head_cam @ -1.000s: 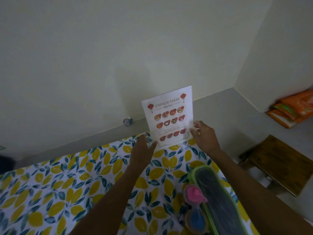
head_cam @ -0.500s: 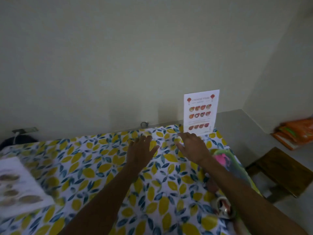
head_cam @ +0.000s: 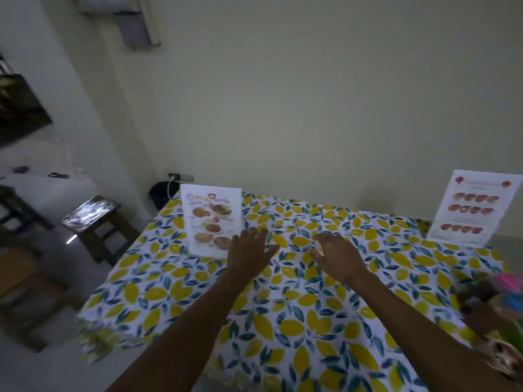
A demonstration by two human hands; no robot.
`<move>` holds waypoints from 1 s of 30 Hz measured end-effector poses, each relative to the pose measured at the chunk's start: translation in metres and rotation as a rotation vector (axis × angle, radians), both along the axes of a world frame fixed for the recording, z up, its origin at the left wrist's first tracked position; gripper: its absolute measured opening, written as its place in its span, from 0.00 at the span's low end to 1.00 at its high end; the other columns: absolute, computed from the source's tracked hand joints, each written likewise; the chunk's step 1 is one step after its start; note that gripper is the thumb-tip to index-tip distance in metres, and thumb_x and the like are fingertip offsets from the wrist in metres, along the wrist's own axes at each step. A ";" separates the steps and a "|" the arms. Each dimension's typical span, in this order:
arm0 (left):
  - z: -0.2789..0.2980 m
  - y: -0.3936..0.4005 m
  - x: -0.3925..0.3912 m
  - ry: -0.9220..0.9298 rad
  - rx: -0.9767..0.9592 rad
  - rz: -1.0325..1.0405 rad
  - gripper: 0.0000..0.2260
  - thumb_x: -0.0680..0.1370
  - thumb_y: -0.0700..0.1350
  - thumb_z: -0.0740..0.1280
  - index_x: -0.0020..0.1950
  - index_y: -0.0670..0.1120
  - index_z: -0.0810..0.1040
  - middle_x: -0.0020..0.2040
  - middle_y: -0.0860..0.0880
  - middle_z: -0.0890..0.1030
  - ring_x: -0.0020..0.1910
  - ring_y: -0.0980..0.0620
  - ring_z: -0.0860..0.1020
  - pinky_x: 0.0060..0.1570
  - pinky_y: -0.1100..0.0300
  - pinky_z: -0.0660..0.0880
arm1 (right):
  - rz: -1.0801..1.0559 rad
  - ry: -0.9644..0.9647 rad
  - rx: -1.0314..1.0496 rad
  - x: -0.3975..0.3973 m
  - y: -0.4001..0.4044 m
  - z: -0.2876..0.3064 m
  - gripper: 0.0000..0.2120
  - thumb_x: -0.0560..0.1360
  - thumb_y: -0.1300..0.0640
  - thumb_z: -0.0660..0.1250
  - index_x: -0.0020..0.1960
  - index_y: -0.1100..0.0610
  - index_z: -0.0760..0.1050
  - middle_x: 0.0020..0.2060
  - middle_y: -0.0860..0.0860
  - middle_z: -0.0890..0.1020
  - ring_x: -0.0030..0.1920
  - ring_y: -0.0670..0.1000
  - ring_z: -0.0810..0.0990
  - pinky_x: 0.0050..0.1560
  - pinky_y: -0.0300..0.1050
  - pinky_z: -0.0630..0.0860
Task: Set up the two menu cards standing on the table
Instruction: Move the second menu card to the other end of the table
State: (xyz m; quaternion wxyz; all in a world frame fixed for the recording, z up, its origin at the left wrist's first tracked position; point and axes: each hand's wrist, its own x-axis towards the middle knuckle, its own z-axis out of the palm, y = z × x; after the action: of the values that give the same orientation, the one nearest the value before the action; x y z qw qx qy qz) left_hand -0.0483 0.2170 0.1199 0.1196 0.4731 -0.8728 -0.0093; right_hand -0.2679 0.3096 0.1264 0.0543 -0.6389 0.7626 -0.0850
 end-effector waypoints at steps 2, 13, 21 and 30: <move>0.001 -0.005 0.033 0.001 -0.026 0.050 0.29 0.77 0.66 0.55 0.67 0.47 0.74 0.60 0.43 0.80 0.58 0.41 0.79 0.57 0.45 0.74 | 0.040 0.002 -0.002 0.028 -0.010 0.002 0.26 0.79 0.40 0.56 0.70 0.55 0.68 0.67 0.56 0.75 0.64 0.58 0.74 0.61 0.55 0.74; -0.022 -0.053 0.141 -0.026 0.062 0.219 0.28 0.78 0.65 0.57 0.70 0.48 0.71 0.63 0.43 0.78 0.61 0.41 0.77 0.59 0.46 0.72 | 0.152 -0.015 0.072 0.116 -0.082 -0.019 0.24 0.79 0.43 0.56 0.69 0.56 0.67 0.64 0.56 0.77 0.61 0.59 0.76 0.58 0.55 0.76; -0.054 -0.152 0.173 -0.016 0.171 0.241 0.29 0.77 0.67 0.54 0.68 0.48 0.70 0.60 0.44 0.79 0.59 0.43 0.78 0.55 0.47 0.75 | 0.032 -0.128 0.124 0.138 -0.167 -0.065 0.25 0.78 0.43 0.59 0.70 0.57 0.67 0.66 0.56 0.75 0.65 0.59 0.73 0.61 0.53 0.74; -0.097 -0.258 0.194 0.074 0.494 0.279 0.33 0.78 0.61 0.64 0.75 0.42 0.63 0.69 0.42 0.74 0.67 0.42 0.74 0.61 0.47 0.73 | -0.236 -0.535 0.080 0.165 -0.228 -0.117 0.12 0.76 0.53 0.68 0.55 0.59 0.73 0.34 0.43 0.72 0.38 0.50 0.76 0.33 0.39 0.68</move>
State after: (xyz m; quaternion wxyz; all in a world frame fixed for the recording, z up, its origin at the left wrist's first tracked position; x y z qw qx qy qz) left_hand 0.1461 -0.0411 0.0228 0.0324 0.6026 -0.7657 -0.2226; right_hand -0.1031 0.0818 0.0098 0.2682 -0.4982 0.7930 -0.2258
